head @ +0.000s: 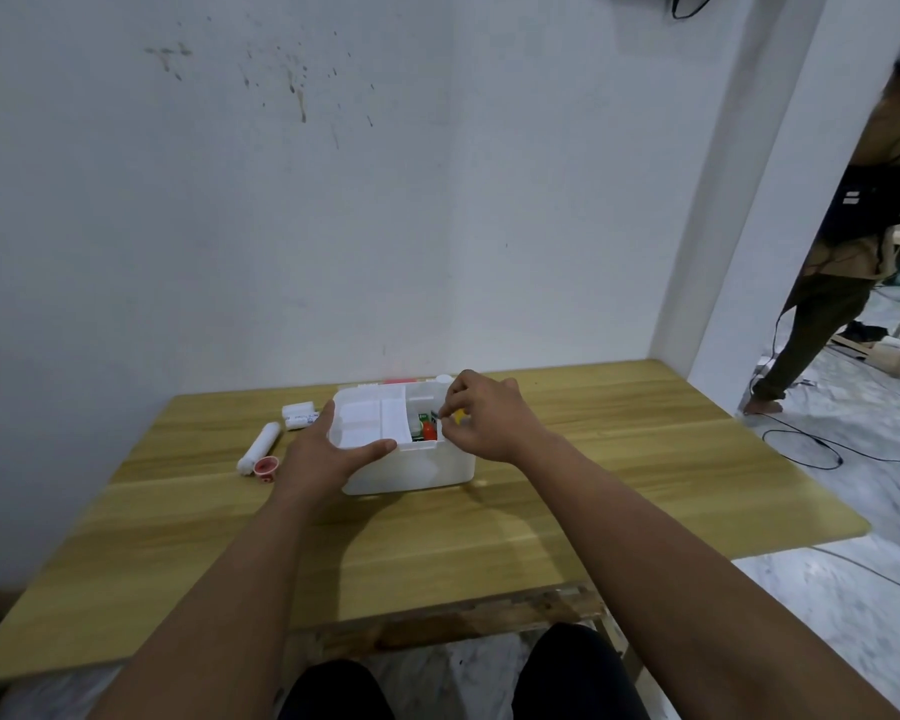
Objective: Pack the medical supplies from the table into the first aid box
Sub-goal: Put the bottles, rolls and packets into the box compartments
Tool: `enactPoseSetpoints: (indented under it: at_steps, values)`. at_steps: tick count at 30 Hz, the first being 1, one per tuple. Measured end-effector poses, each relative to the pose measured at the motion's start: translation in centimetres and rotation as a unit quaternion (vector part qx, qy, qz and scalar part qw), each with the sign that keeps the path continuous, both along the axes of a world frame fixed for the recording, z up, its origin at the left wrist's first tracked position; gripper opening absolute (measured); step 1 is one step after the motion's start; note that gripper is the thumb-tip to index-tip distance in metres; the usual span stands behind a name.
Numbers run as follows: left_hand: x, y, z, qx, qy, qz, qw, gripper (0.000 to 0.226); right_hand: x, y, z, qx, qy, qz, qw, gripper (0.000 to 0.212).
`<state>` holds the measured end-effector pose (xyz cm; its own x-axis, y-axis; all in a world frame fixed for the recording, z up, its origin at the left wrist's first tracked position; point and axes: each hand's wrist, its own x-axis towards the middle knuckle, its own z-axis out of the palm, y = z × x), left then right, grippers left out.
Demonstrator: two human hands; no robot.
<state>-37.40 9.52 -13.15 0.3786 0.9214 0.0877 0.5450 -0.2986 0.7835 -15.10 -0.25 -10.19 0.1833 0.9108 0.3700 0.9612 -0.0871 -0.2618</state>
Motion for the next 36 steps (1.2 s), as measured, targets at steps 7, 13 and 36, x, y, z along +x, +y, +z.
enactPoseSetpoints:
  at_steps: [7, 13, 36]
  values:
    - [-0.1, 0.2, -0.2, -0.002, 0.000, -0.008, 1.000, 0.119, 0.1, 0.5, -0.1, 0.090, 0.145, -0.006, 0.985, 0.018]
    - [-0.6, 0.7, -0.2, -0.011, 0.002, -0.020, 1.000, 0.135, -0.1, 1.3, 0.2, 0.099, 0.167, -0.056, 0.979, 0.055]
    - [0.1, 0.1, -0.2, 0.009, -0.003, 0.006, 1.000, 0.115, -0.2, 2.2, -1.8, 0.007, 0.242, -0.015, 0.970, 0.058]
